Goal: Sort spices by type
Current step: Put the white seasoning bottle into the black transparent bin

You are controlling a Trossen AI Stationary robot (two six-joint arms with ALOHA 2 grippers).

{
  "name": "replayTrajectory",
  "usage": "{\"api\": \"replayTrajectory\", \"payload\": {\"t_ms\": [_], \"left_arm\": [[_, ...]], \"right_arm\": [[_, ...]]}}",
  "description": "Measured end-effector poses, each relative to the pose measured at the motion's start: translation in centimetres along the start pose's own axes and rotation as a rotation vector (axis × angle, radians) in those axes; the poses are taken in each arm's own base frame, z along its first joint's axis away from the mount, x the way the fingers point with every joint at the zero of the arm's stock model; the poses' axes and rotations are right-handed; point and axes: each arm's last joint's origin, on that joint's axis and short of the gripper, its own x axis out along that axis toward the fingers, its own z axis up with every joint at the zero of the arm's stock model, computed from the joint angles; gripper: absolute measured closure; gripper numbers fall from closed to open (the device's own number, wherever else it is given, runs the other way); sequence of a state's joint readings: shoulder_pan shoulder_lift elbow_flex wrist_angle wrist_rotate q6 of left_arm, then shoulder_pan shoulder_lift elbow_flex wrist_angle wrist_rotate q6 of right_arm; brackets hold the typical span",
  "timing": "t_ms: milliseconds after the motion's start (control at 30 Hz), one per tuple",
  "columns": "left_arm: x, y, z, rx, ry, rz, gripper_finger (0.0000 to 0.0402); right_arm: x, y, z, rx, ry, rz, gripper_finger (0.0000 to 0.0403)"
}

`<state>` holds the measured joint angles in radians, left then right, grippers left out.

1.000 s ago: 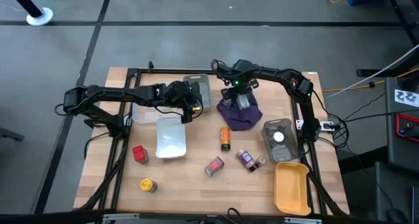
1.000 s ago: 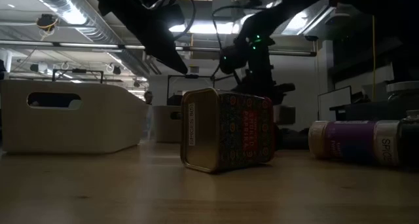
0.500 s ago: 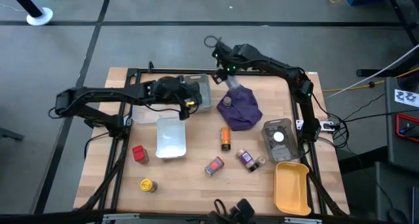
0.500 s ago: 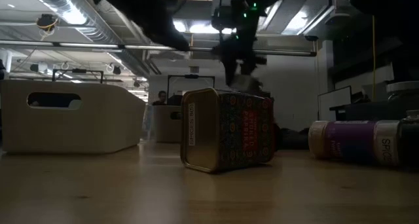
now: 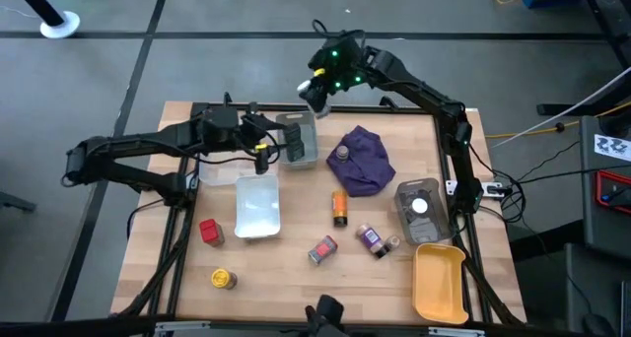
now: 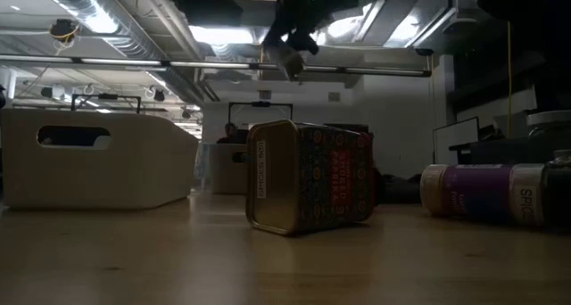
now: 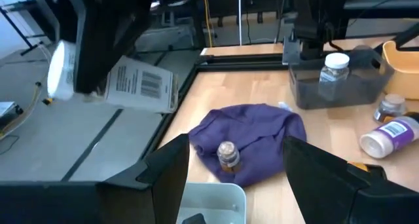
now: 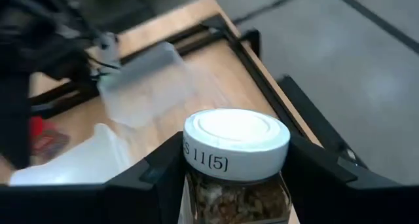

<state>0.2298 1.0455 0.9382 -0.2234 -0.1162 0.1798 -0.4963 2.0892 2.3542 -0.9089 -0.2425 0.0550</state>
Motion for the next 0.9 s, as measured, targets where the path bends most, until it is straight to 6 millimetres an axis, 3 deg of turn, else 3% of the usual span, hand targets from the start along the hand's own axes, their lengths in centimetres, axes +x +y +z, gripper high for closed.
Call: {"api": "replayTrajectory", "payload": {"t_ms": [200, 433, 667, 900], "left_arm": [[0.2, 0.0, -0.1, -0.052, 0.008, 0.000, 0.0174], [0.2, 0.0, -0.1, -0.136, 0.011, 0.000, 0.0174], [1.3, -0.3, -0.4, -0.182, 0.030, -0.006, 0.0174], [4.1, -1.0, -0.8, -0.190, 0.025, -0.015, 0.0174]], "right_arm": [[-2.6, 0.7, 0.9, -0.096, -0.067, 0.022, 0.0193], [-9.0, 2.7, 1.5, -0.152, -0.128, 0.035, 0.0193], [-14.9, 6.6, 0.6, -0.224, -0.138, 0.049, 0.0193], [-19.0, 11.4, -1.1, -0.305, -0.137, 0.022, 0.0193]]}}
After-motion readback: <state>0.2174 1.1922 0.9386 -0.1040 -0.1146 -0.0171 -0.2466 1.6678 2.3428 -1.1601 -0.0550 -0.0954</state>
